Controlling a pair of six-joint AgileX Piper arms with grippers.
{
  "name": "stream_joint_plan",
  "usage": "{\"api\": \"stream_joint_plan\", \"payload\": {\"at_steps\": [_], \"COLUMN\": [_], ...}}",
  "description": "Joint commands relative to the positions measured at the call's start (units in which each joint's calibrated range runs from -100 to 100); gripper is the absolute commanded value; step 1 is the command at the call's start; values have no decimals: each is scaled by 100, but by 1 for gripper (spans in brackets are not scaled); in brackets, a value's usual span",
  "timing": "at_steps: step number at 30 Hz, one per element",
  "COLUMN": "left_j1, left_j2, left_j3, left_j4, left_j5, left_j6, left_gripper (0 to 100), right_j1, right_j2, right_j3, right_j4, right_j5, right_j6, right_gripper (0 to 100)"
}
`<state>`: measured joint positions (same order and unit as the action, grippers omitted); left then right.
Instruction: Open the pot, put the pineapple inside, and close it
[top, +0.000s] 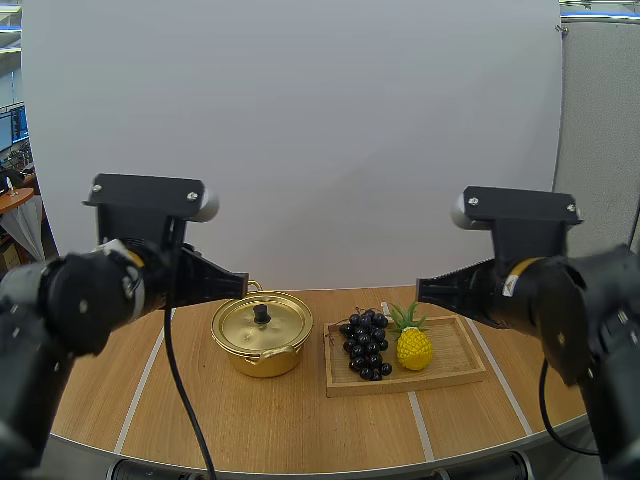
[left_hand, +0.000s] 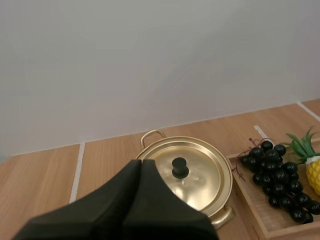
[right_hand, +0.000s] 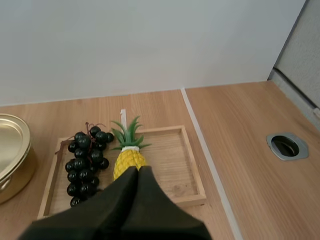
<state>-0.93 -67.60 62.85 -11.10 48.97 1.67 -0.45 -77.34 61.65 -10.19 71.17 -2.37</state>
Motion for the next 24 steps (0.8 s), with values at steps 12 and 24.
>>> {"api": "stream_joint_plan", "payload": {"at_steps": [12, 24], "left_j1": [15, 15], "left_j2": [2038, 2445], "left_j3": [-303, -409], "left_j4": [-624, -808], "left_j5": [-646, -748], "left_j6": [937, 1013], "left_gripper": [0, 78], "right_j1": [-27, -27], "right_j2": [1978, 2078], "right_j3": [-58, -58], "right_j4": [303, 314], "right_j5": [-452, -650], "right_j6": [-96, -96], "right_gripper": [0, 49]}}
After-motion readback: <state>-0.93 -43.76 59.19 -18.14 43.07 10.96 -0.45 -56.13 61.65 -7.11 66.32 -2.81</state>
